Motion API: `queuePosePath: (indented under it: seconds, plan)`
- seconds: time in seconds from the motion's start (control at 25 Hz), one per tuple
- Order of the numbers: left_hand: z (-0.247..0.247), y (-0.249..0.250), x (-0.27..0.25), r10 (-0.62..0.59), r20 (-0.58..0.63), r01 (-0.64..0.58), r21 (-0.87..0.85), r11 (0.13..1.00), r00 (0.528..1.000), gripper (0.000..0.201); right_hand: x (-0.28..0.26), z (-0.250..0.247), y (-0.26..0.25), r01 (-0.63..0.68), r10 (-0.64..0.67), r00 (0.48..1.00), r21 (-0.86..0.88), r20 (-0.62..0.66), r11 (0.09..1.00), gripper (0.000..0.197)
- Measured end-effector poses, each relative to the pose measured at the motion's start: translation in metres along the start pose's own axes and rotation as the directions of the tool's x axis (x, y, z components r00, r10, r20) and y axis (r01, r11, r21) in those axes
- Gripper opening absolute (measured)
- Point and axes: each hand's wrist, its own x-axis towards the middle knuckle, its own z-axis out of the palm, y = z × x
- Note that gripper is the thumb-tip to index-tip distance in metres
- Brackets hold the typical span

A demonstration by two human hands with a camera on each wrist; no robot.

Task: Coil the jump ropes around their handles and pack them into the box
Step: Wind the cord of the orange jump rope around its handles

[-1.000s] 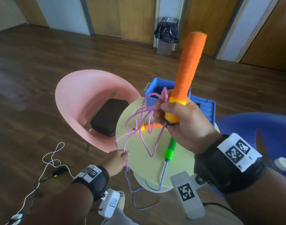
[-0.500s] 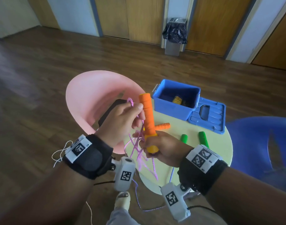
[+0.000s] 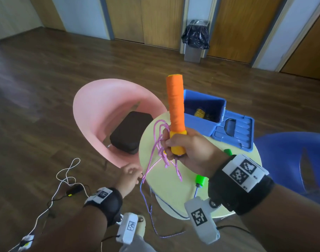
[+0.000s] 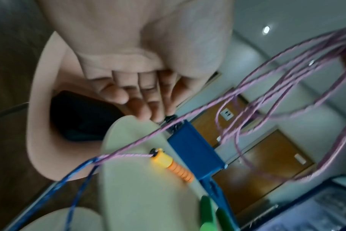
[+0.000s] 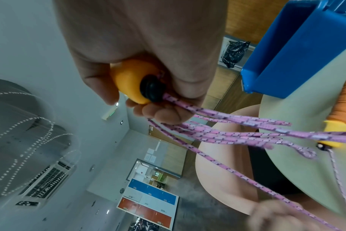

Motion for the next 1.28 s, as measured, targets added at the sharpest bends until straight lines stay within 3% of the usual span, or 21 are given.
queuePosePath:
  seconds: [0.12,0.28,0.4,0.52,0.56,0.72,0.84,0.92,0.96,1.04,1.12,1.2,1.28]
  plan:
    - [0.028,-0.029,0.01,-0.154,0.123,0.144,0.09,0.985,0.98,0.019,0.001,0.002,-0.006,0.044,-0.043,0.998,0.033,-0.034,0.998,0.014]
    - [0.046,-0.061,0.03,-0.417,0.186,0.371,0.237,0.898,0.89,0.047,0.002,0.001,-0.012,0.07,-0.068,0.996,0.052,-0.056,0.996,0.016]
    - [0.053,-0.08,0.035,-0.491,0.263,0.39,0.355,0.85,0.83,0.028,0.001,-0.003,-0.016,0.115,-0.109,0.991,0.086,-0.075,0.99,0.015]
    - [0.063,-0.087,0.033,-0.495,0.345,0.413,0.286,0.865,0.797,0.008,0.001,-0.011,-0.02,0.151,-0.138,0.983,0.098,-0.124,0.984,0.014]
    - [0.065,-0.088,0.034,-0.472,0.353,0.406,0.248,0.88,0.808,0.012,0.002,-0.013,-0.022,0.165,-0.151,0.979,0.1,-0.138,0.981,0.014]
    - [0.067,-0.077,0.035,-0.283,0.197,0.187,0.4,0.898,0.939,0.031,-0.001,-0.022,-0.026,0.217,-0.198,0.964,0.093,-0.179,0.972,0.015]
    - [0.046,-0.052,0.04,-0.104,0.225,-0.006,0.441,0.898,0.969,0.027,-0.005,-0.032,-0.029,0.225,-0.206,0.954,0.069,-0.218,0.972,0.014]
    - [0.031,-0.034,0.047,-0.033,0.363,-0.174,0.523,0.835,0.931,0.019,-0.007,-0.037,-0.03,0.229,-0.213,0.945,0.04,-0.247,0.973,0.012]
    - [0.024,-0.026,0.054,-0.015,0.441,-0.291,0.618,0.73,0.898,0.02,-0.007,-0.039,-0.031,0.227,-0.213,0.94,0.022,-0.266,0.974,0.011]
    - [0.016,0.0,0.07,0.005,0.542,-0.491,0.759,0.428,0.84,0.02,-0.002,-0.042,-0.029,0.212,-0.207,0.928,-0.018,-0.308,0.977,0.011]
    - [0.015,0.028,0.087,0.104,0.638,-0.64,0.724,0.256,0.763,0.016,0.006,-0.044,-0.027,0.191,-0.191,0.914,-0.037,-0.358,0.981,0.01]
    - [0.022,0.041,0.111,0.178,0.71,-0.729,0.639,0.244,0.682,0.018,0.016,-0.042,-0.026,0.165,-0.167,0.896,-0.038,-0.411,0.985,0.008]
    - [0.036,0.045,0.137,0.227,0.736,-0.763,0.565,0.315,0.638,0.021,0.026,-0.038,-0.026,0.149,-0.144,0.874,-0.025,-0.464,0.988,0.008]
